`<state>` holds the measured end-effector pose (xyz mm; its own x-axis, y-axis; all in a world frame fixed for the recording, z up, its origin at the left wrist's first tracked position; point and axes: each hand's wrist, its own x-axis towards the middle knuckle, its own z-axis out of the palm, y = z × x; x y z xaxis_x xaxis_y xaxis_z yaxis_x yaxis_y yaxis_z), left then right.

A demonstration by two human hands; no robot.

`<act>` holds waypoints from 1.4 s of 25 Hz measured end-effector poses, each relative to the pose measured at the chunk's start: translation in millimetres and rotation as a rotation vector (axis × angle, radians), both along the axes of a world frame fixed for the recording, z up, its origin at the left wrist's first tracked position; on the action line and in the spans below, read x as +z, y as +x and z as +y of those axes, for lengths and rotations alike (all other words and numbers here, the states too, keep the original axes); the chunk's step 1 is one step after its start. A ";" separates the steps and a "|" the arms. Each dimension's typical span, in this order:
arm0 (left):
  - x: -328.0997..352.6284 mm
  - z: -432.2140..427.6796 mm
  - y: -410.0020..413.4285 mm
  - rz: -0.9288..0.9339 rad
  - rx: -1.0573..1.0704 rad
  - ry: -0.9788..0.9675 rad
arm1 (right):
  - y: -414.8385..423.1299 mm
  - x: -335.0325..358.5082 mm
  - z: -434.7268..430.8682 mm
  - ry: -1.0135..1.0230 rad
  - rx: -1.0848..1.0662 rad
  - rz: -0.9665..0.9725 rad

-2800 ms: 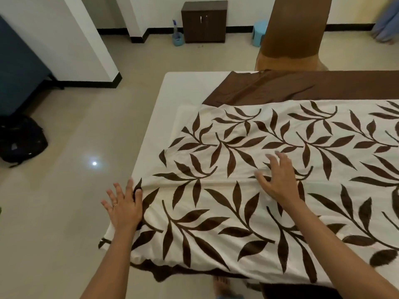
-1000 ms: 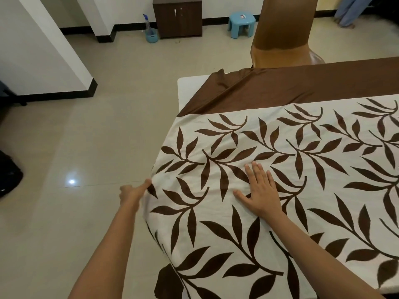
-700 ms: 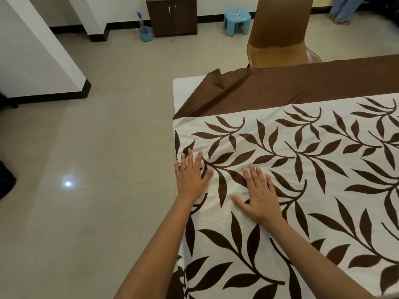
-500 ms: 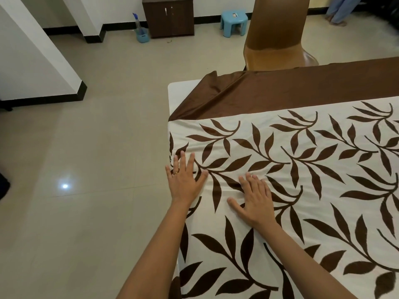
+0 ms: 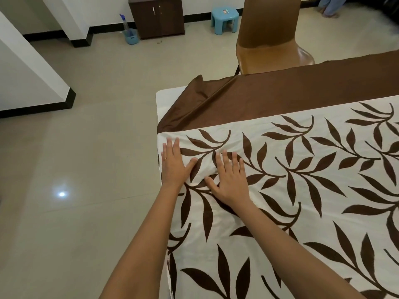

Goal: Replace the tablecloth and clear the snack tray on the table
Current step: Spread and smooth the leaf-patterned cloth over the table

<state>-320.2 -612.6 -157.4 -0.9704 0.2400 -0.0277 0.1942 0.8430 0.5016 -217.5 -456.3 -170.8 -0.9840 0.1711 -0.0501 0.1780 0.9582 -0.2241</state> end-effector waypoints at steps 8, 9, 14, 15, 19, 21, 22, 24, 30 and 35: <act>-5.1 2.8 -116.2 -0.021 0.070 0.096 | -3.6 2.2 -7.7 -0.039 -0.069 0.032; -2.0 4.6 -127.9 -0.037 0.109 0.079 | -4.0 2.4 -7.7 -0.041 -0.079 0.038; 31.5 4.4 -165.2 -0.186 0.183 -0.038 | -5.4 2.5 -9.0 -0.055 -0.119 0.035; 39.5 5.0 -168.8 -0.248 0.111 -0.032 | -5.4 3.2 -10.2 -0.053 -0.126 0.031; 65.5 7.6 -177.5 -0.769 0.026 0.390 | -6.3 8.0 -12.0 -0.051 -0.136 -0.003; 72.1 6.4 -183.7 -1.044 0.090 0.761 | -6.6 9.1 -12.1 -0.047 -0.141 -0.017; 71.3 4.9 -186.9 -1.115 0.101 0.842 | -6.7 9.7 -12.1 -0.045 -0.140 -0.022; 69.7 1.6 -186.8 -1.223 0.076 0.845 | -6.6 10.6 -12.0 -0.043 -0.137 -0.026; 73.7 -12.2 -233.9 -1.106 0.176 0.756 | -7.9 8.6 -11.5 -0.045 -0.145 -0.031; 56.3 -17.9 -259.3 -0.253 0.518 0.472 | -7.8 8.3 -11.7 -0.047 -0.152 -0.013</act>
